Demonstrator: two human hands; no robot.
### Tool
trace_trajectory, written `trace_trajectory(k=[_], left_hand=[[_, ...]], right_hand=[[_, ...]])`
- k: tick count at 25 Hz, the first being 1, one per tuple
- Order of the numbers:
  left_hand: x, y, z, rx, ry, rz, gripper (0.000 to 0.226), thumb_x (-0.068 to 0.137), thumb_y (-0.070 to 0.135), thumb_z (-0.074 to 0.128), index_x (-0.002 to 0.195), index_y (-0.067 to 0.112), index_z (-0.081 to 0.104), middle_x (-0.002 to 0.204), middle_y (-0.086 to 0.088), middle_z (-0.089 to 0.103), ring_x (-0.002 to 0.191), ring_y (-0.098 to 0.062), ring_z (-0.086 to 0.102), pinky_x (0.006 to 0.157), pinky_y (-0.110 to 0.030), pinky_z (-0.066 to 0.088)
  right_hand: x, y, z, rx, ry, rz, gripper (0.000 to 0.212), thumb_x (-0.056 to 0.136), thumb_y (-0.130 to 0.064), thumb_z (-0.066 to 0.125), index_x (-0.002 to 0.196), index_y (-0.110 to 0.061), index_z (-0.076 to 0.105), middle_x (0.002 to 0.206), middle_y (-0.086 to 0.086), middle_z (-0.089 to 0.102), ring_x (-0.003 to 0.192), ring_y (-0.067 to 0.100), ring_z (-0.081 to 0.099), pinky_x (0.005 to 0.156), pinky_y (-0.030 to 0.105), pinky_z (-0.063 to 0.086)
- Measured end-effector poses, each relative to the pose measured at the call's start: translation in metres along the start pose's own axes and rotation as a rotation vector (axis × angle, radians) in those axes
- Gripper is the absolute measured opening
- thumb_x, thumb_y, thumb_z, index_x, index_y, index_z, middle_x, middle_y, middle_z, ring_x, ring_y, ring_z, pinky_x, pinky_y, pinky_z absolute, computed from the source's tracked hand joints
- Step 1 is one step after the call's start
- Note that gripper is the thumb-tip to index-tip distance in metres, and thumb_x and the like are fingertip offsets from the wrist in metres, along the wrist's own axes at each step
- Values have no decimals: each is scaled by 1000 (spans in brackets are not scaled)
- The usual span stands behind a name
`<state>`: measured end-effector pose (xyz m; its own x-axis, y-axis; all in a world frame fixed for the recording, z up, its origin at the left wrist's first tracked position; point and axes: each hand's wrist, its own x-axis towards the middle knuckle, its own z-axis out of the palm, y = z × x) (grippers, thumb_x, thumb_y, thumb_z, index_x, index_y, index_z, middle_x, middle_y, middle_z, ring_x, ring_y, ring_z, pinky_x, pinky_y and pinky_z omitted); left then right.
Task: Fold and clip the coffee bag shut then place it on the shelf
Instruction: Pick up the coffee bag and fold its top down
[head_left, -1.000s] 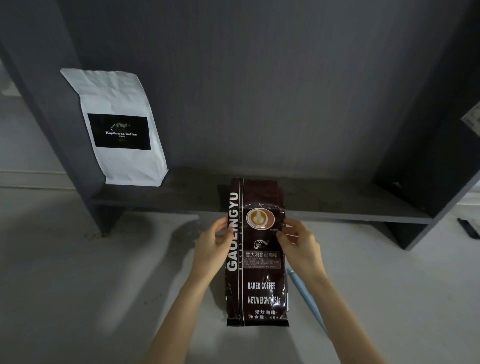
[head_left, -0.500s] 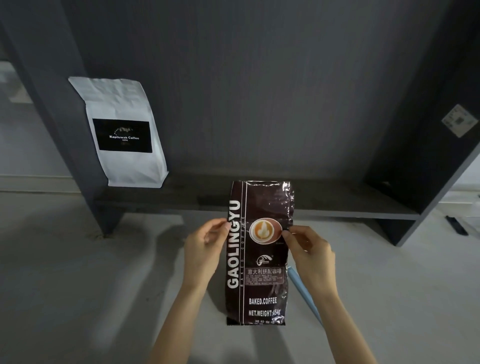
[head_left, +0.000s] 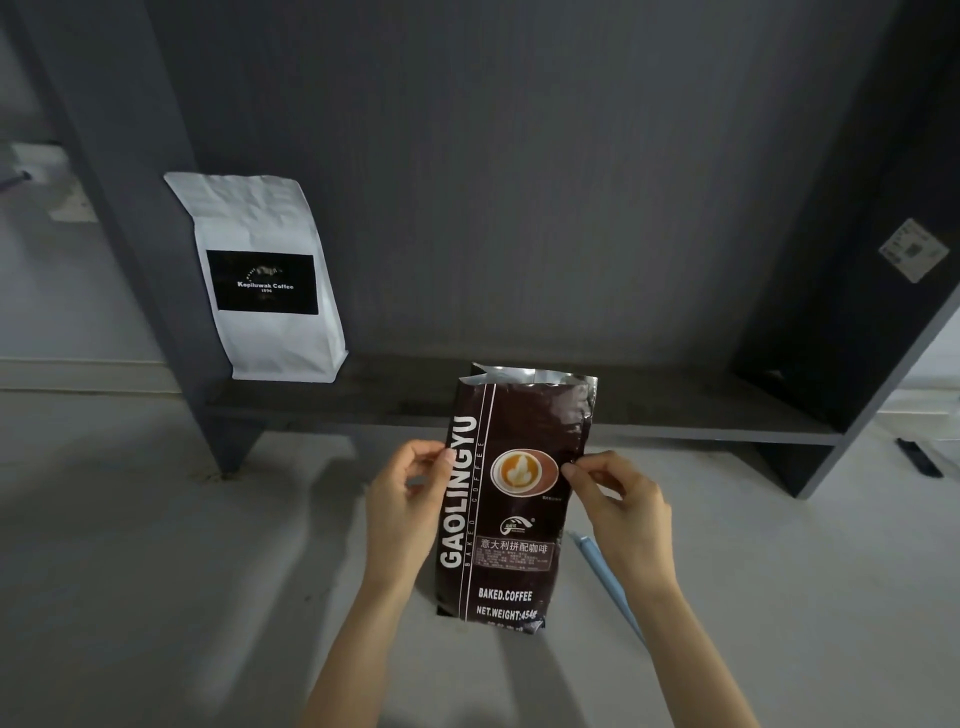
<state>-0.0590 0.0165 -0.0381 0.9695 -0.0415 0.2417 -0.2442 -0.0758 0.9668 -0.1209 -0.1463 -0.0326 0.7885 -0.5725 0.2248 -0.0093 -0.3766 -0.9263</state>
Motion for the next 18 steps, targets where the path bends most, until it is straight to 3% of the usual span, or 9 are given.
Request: trace_trajectory(k=[4, 9, 11, 15, 18], left_hand=[[1, -2, 2, -39, -41, -19, 17, 84, 16, 58, 74, 29, 57, 84, 8, 67, 70, 11, 61, 62, -2, 45], [0, 2, 6, -82, -75, -19, 14, 85, 11, 56, 77, 22, 56, 82, 6, 66, 69, 13, 61, 63, -2, 45], [-1, 2, 5, -72, -80, -18, 16, 85, 11, 56, 77, 25, 56, 82, 6, 65, 69, 13, 61, 63, -2, 45], [2, 1, 5, -98, -90, -11, 15, 84, 10, 57, 92, 23, 54, 90, 8, 64, 74, 14, 60, 67, -1, 45], [2, 1, 4, -94, -128, 0, 19, 85, 11, 56, 99, 23, 56, 90, 12, 65, 75, 14, 60, 67, -2, 45]], right_hand=[[0, 3, -4, 22, -18, 26, 6, 79, -15, 66, 73, -17, 66, 69, -9, 66, 63, -4, 61, 56, 2, 44], [-1, 6, -6, 83, 20, 77, 5, 76, -15, 68, 73, -18, 66, 70, -6, 68, 73, 14, 65, 68, 26, 50], [1, 4, -6, 137, 23, 125, 10, 74, -14, 70, 76, -18, 60, 68, -3, 69, 71, 21, 65, 65, 31, 48], [0, 5, -8, 159, -33, 117, 17, 78, -12, 66, 93, -14, 58, 72, 0, 70, 75, 20, 65, 63, 28, 48], [-1, 4, -10, 221, -102, 93, 15, 82, -7, 60, 93, -17, 60, 73, -1, 69, 69, 4, 66, 61, 18, 50]])
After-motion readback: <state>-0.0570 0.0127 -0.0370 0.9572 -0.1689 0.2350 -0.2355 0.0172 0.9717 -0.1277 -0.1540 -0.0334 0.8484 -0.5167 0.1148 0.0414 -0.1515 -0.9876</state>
